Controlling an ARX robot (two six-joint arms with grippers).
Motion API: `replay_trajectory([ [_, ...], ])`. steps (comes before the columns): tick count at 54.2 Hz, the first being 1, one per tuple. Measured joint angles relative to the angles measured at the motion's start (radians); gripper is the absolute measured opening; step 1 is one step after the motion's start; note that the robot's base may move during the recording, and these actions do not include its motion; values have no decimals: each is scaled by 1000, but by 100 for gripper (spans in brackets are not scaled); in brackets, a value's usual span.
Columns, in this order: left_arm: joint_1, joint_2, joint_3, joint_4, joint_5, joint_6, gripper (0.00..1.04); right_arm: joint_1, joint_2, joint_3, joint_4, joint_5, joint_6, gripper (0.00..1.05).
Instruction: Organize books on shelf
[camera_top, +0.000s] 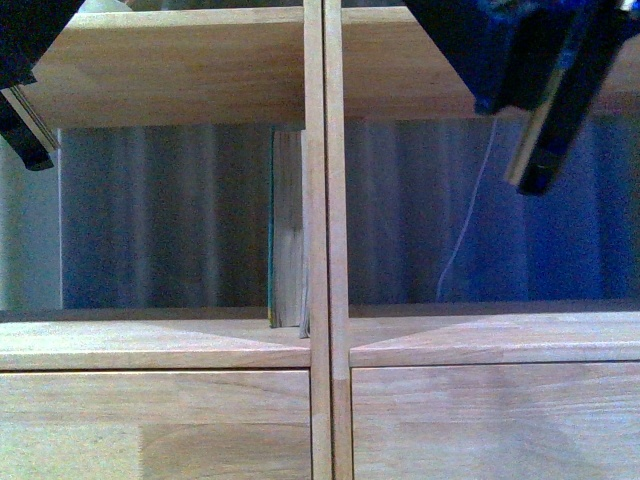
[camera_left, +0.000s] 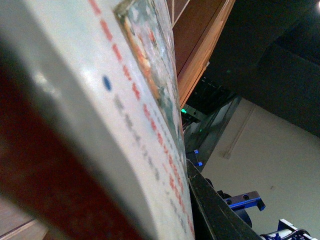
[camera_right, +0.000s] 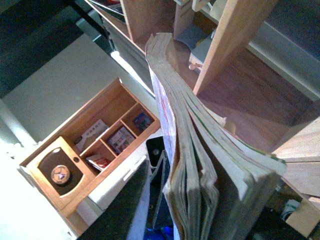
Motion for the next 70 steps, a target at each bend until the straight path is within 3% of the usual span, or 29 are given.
replay_trajectory([
  [7, 63, -138, -145, -78, -103, 68, 8, -69, -49, -46, -30, -56, -23, 59],
  [13, 74, -274, -174, -277, -216, 229, 7, -177, -110, -98, -71, -113, -56, 74],
  [20, 32, -226, -10, -486, -324, 606, 7, -424, -205, -191, -87, -295, -61, 99],
  [31, 32, -87, 114, -710, -434, 939, 7, -779, -256, -259, 48, -489, 57, 98],
  [43, 26, 56, 294, -825, -608, 1242, 7, -1057, -303, -303, 285, -649, 237, 98],
  [47, 26, 142, 373, -835, -628, 1314, 7, -1109, -315, -322, 342, -679, 267, 98],
  [61, 23, 426, 619, -899, -744, 1415, 7, -1114, -319, -326, 350, -685, 271, 98],
  [70, 30, 536, 742, -957, -767, 1440, 7, -1114, -319, -326, 350, -685, 271, 98],
])
